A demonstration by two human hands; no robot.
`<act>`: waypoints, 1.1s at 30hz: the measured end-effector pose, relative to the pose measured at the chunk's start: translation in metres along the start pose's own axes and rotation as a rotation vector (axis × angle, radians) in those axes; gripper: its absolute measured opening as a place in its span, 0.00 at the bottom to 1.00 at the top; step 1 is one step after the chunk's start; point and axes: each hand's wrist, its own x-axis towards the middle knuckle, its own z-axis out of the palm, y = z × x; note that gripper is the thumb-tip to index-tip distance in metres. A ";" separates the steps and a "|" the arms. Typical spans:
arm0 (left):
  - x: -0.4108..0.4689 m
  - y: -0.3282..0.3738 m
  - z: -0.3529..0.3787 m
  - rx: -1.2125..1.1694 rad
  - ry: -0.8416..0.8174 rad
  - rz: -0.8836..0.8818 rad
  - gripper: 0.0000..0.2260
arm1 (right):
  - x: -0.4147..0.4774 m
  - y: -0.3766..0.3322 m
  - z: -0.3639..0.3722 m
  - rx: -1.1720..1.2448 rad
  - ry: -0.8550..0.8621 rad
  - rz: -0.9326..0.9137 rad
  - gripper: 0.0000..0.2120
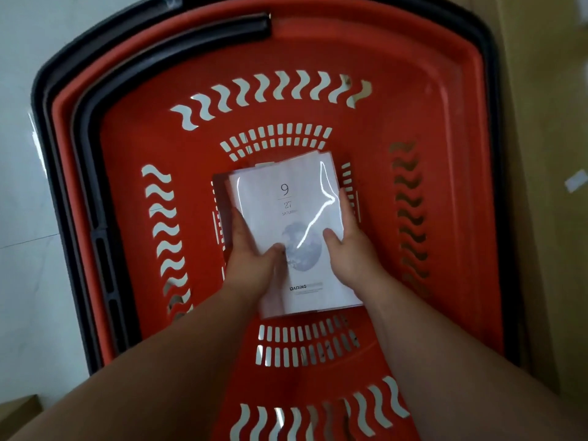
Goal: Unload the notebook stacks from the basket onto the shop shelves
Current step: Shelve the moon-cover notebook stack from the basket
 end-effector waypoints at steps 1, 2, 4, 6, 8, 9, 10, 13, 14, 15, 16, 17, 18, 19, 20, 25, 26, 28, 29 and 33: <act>-0.002 0.001 -0.001 0.023 0.005 0.008 0.43 | -0.003 -0.004 -0.002 0.011 0.006 -0.002 0.34; -0.005 0.006 -0.001 0.038 0.007 0.005 0.43 | -0.006 -0.010 -0.005 0.031 0.010 0.006 0.33; -0.010 0.014 0.000 0.054 0.029 -0.028 0.42 | -0.012 -0.020 -0.009 0.073 0.013 0.024 0.33; -0.018 0.028 -0.001 0.025 0.019 -0.068 0.39 | -0.025 -0.032 -0.017 0.137 0.036 0.037 0.32; -0.034 0.043 -0.007 0.001 -0.019 -0.078 0.37 | -0.049 -0.047 -0.026 0.237 0.065 0.057 0.32; -0.045 0.053 -0.013 0.014 -0.040 -0.059 0.35 | -0.064 -0.054 -0.031 0.269 0.079 0.070 0.32; -0.058 0.064 -0.020 0.049 -0.060 -0.034 0.33 | -0.081 -0.062 -0.037 0.294 0.091 0.082 0.32; -0.110 0.102 -0.043 0.087 -0.105 0.015 0.31 | -0.135 -0.089 -0.058 0.371 0.130 0.067 0.32; -0.131 0.116 -0.052 0.088 -0.117 0.031 0.33 | -0.153 -0.099 -0.065 0.381 0.144 0.059 0.32; -0.153 0.131 -0.062 0.103 -0.133 0.053 0.33 | -0.173 -0.112 -0.074 0.398 0.158 0.059 0.32; -0.176 0.146 -0.072 0.121 -0.147 0.070 0.34 | -0.193 -0.126 -0.082 0.423 0.166 0.062 0.33; -0.199 0.162 -0.082 0.122 -0.158 0.082 0.34 | -0.214 -0.141 -0.090 0.445 0.174 0.061 0.33; -0.222 0.178 -0.092 0.126 -0.166 0.083 0.35 | -0.238 -0.158 -0.098 0.452 0.189 0.057 0.33; -0.245 0.195 -0.104 0.138 -0.175 0.094 0.36 | -0.262 -0.175 -0.106 0.456 0.210 0.038 0.33; -0.269 0.212 -0.115 0.157 -0.190 0.109 0.36 | -0.286 -0.191 -0.114 0.470 0.232 0.030 0.33; -0.384 0.291 -0.172 0.269 -0.261 0.266 0.36 | -0.409 -0.261 -0.152 0.594 0.330 -0.029 0.32; -0.404 0.305 -0.180 0.280 -0.288 0.299 0.36 | -0.431 -0.271 -0.160 0.653 0.335 -0.054 0.31; -0.442 0.329 -0.191 0.301 -0.351 0.356 0.36 | -0.469 -0.287 -0.175 0.770 0.344 -0.077 0.31; -0.459 0.340 -0.192 0.319 -0.384 0.387 0.35 | -0.487 -0.293 -0.181 0.827 0.360 -0.078 0.32; -0.518 0.378 -0.184 0.412 -0.448 0.529 0.33 | -0.541 -0.303 -0.203 0.984 0.461 -0.109 0.31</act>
